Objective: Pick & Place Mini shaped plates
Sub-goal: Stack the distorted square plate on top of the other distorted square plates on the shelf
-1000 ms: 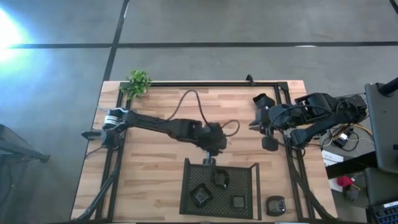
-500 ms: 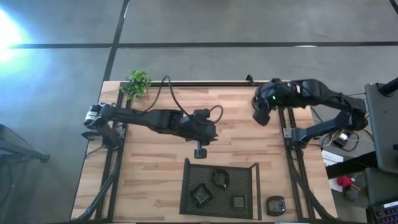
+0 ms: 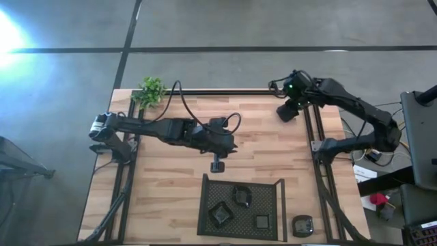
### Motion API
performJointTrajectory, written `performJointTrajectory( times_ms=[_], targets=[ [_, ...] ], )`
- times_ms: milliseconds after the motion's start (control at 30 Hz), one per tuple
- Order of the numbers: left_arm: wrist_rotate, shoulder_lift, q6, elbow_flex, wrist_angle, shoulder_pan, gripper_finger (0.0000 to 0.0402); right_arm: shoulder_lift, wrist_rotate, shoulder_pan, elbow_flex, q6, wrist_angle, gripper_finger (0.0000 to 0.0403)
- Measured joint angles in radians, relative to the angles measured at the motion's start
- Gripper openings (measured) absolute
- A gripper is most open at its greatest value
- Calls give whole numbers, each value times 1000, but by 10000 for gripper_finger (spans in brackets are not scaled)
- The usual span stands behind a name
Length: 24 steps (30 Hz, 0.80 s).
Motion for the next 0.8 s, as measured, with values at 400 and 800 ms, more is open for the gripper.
performJointTrajectory(
  times_ms=[400,800],
  targets=[
    [0,0,1,0,-3,0,62,0,-62,-120,-249,-31,273,53],
    [0,0,1,0,-3,0,62,0,-62,-180,-391,-34,409,76]
  ],
)
